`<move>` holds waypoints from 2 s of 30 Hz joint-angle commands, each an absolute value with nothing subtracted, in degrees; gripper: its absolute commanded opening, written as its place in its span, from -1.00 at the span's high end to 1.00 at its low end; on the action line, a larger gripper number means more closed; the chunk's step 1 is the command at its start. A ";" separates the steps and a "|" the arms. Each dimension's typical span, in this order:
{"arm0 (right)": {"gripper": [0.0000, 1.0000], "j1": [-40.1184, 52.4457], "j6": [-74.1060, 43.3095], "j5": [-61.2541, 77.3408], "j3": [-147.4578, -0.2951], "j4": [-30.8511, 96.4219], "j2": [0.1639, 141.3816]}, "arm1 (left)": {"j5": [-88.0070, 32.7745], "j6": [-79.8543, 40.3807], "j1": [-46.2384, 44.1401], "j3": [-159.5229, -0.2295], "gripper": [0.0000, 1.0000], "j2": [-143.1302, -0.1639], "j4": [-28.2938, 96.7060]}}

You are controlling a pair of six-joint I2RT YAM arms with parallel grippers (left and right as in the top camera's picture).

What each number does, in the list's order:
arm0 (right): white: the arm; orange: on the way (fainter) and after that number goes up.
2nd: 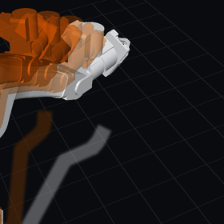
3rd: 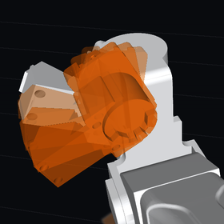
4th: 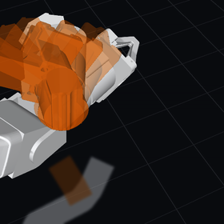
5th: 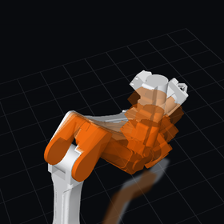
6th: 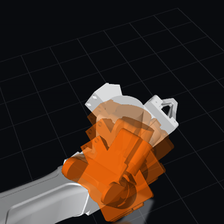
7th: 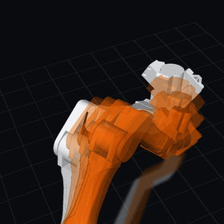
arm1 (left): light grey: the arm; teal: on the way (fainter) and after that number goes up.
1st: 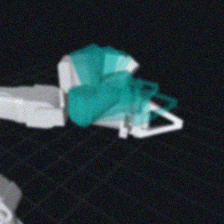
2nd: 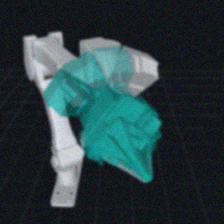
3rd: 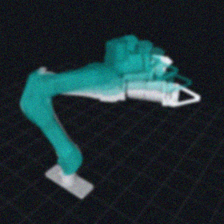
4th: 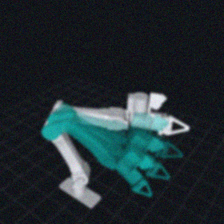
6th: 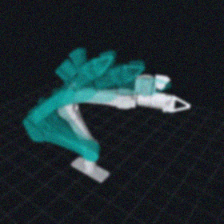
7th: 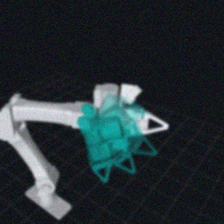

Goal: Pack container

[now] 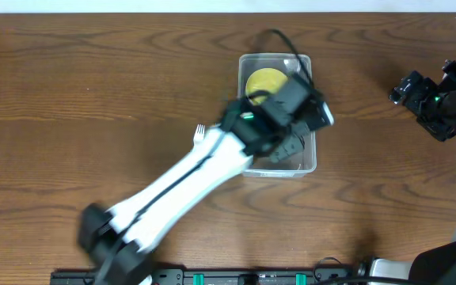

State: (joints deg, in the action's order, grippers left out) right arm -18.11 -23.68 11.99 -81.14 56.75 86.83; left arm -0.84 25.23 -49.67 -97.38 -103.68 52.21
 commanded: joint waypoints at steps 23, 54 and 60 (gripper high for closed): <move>-0.99 -18.37 -24.18 12.03 -81.17 56.77 87.00 | 9.76 8.62 -37.23 -103.18 -0.96 -91.09 73.58; -0.98 -18.37 -24.18 12.03 -81.17 56.80 87.00 | -3.95 -3.70 -19.97 -71.88 -0.29 -113.95 46.33; -0.99 -18.37 -24.18 12.03 -81.17 56.80 87.00 | -3.95 -3.70 -19.97 -71.90 0.79 -113.93 45.82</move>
